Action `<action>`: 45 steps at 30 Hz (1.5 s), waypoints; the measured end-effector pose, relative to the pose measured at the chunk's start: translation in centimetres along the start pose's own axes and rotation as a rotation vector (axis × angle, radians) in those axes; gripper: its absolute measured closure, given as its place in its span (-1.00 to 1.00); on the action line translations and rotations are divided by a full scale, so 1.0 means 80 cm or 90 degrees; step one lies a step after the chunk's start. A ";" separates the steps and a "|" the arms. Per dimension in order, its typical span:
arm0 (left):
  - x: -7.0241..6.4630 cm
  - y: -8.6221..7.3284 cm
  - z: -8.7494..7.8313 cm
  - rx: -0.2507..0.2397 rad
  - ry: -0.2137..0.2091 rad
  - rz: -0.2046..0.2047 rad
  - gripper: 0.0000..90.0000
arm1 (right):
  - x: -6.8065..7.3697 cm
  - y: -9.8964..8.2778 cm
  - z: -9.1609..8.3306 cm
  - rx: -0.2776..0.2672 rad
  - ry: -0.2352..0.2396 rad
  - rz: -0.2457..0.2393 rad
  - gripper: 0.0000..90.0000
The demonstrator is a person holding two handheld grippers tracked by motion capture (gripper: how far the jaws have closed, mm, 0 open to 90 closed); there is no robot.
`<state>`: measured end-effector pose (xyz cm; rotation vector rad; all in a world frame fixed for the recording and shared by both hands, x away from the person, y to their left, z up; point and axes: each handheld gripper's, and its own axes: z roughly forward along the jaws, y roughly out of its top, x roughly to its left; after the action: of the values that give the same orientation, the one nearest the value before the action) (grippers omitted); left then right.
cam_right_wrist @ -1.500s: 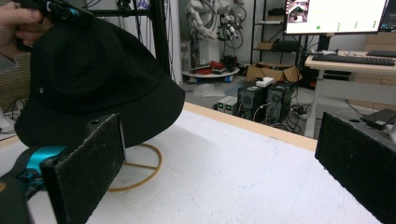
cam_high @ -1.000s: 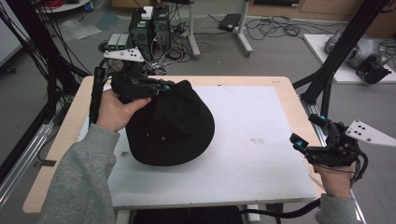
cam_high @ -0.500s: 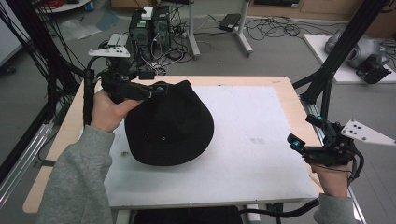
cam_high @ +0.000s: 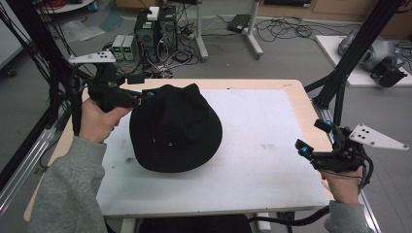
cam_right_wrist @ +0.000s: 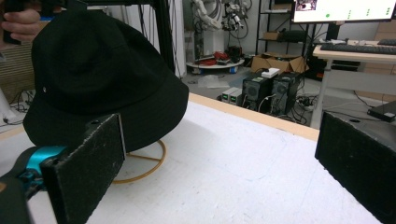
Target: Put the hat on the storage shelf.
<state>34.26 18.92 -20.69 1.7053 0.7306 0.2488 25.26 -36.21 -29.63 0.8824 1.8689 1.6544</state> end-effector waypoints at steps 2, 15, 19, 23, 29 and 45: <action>0.000 -0.003 -0.005 -0.005 0.006 0.002 -0.86 | 0.000 0.000 0.000 0.001 0.000 0.001 -0.98; -0.007 -0.028 -0.040 -0.029 0.075 0.019 -0.86 | 0.004 -0.001 0.008 0.009 0.006 -0.002 -0.98; -0.013 -0.038 -0.049 -0.038 0.097 0.029 -0.86 | 0.004 -0.001 0.012 0.012 0.008 -0.003 -0.98; -0.016 -0.050 -0.056 -0.046 0.113 0.032 -0.86 | 0.004 -0.002 0.015 0.017 0.011 -0.002 -0.98; -0.013 -0.069 -0.065 -0.055 0.137 0.025 -0.86 | 0.006 -0.003 0.019 0.018 0.015 -0.003 -0.98; -0.016 -0.112 -0.091 -0.072 0.221 0.025 -0.86 | 0.005 -0.006 0.027 0.029 0.017 -0.004 -0.98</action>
<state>26.42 24.91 -26.80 1.5861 0.9182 0.6136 26.49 -34.45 -30.37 0.8764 1.9321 1.6339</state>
